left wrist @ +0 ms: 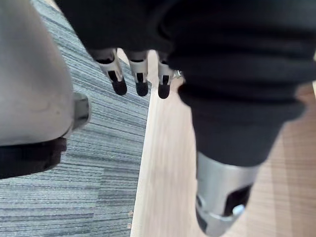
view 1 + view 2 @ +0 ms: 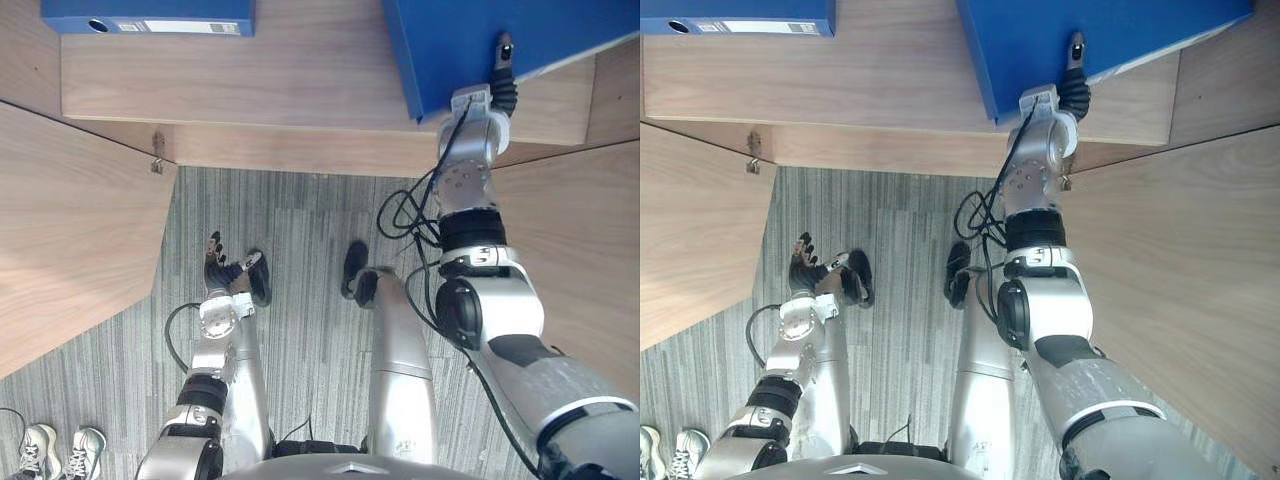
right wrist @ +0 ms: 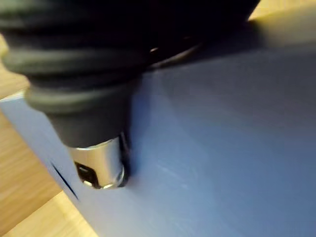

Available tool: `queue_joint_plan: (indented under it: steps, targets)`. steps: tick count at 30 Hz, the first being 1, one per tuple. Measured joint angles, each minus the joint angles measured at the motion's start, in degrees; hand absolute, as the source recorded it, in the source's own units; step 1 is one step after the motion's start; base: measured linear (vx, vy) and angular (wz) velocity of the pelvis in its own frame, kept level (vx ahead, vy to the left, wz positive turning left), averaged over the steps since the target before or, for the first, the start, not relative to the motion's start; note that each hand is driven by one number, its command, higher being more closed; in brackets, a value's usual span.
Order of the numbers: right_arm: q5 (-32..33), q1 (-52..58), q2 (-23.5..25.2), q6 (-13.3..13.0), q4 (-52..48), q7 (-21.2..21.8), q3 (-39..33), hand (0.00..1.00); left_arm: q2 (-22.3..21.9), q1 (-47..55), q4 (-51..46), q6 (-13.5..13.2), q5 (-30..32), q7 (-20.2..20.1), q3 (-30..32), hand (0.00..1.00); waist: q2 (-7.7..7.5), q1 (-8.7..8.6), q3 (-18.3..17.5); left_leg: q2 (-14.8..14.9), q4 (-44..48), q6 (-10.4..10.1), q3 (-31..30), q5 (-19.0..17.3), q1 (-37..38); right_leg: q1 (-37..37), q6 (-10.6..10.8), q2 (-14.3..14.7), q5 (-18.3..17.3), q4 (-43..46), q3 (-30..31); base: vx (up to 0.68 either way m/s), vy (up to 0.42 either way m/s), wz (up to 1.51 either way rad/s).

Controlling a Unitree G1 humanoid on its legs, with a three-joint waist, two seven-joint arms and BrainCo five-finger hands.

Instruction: Walk over to the cabinet, pick up the folder, carry it to the office cabinet, place the folder inside the office cabinet, then close the office cabinet door

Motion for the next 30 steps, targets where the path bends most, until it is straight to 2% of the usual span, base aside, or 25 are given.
queue_joint_plan:
  steps: [6,10,24,30]
  targets:
    - [2.16,-1.27,1.41,-1.67,-0.14,-1.73,-0.87,0.0,-0.35,-0.09,0.01,0.09,0.0,0.14,-0.26,0.0,0.1,0.07,-0.09,0.26,0.33,-0.01,0.15,0.0,-0.11,-0.15,-0.16,0.0,0.13,0.07,-0.01,-0.08,-0.051,-0.03]
    - [2.18,-3.23,1.73,-1.73,-0.13,-2.89,-0.88,0.0,-0.67,-0.1,0.22,0.47,-0.01,0.15,-0.46,0.0,0.4,0.08,-0.28,0.27,0.05,-0.01,0.19,0.02,-0.08,-0.13,-0.32,0.0,0.47,-0.18,-0.06,-0.04,-0.038,-0.01]
    - [2.07,-3.73,2.52,-1.79,-0.04,-2.53,0.82,0.0,-1.59,-0.45,1.93,0.78,-1.93,0.15,-0.45,0.0,0.76,0.63,-0.49,0.06,-3.19,-0.68,0.2,1.4,1.71,1.45,-0.84,-0.01,0.87,-2.35,-0.68,-0.03,-0.05,0.02]
    - [2.33,-5.07,2.55,-2.18,3.03,-0.53,2.74,0.0,-1.56,-0.45,2.0,0.81,-2.22,0.1,-0.49,0.0,0.78,0.98,-0.5,-0.17,-5.65,-1.34,-0.13,2.83,2.22,1.9,-1.55,-0.08,1.3,-3.76,-1.47,-0.03,-0.058,0.05]
